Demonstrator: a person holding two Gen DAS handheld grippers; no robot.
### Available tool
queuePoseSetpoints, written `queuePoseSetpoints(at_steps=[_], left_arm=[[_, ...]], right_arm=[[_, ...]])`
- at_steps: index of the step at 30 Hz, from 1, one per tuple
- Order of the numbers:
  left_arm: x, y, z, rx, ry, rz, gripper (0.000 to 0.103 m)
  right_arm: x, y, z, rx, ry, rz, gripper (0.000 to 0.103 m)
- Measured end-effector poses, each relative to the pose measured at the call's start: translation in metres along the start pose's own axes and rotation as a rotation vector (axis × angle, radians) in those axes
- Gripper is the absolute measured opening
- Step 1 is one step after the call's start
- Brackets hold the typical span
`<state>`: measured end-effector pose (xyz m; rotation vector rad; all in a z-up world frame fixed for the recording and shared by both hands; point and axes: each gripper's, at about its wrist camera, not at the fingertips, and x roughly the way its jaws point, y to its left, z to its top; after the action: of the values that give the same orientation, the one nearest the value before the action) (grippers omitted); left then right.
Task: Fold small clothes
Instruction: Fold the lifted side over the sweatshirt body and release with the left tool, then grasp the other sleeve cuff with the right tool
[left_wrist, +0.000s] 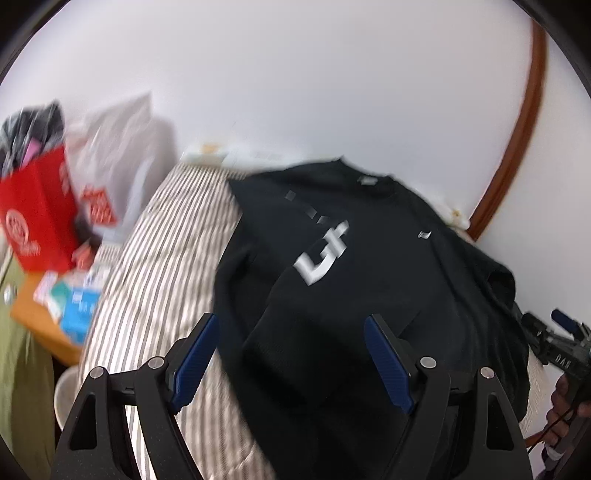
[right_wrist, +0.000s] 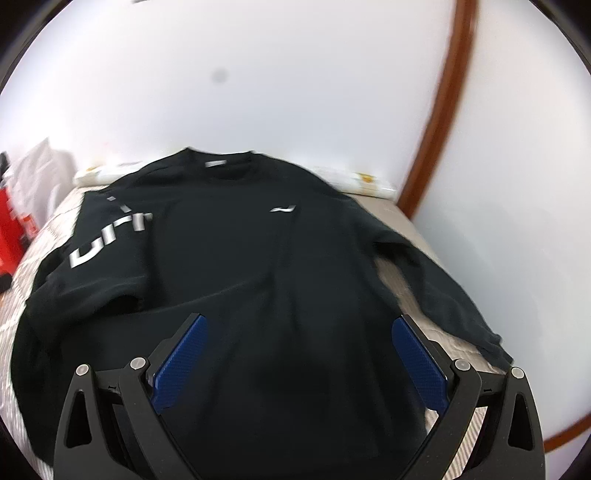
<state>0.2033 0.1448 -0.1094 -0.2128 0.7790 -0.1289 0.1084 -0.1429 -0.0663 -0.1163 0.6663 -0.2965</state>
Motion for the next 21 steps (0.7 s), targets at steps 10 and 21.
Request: queuePoseSetpoints(at_steps=[10, 21], left_arm=[[0.014, 0.015, -0.049, 0.041, 0.064, 0.119, 0.079], [0.024, 0.036, -0.058, 0.007, 0.058, 0.156, 0.079]], right_arm=[[0.003, 0.035, -0.005, -0.078, 0.002, 0.016, 0.099], [0.015, 0.035, -0.014, -0.036, 0.017, 0.052, 0.099]])
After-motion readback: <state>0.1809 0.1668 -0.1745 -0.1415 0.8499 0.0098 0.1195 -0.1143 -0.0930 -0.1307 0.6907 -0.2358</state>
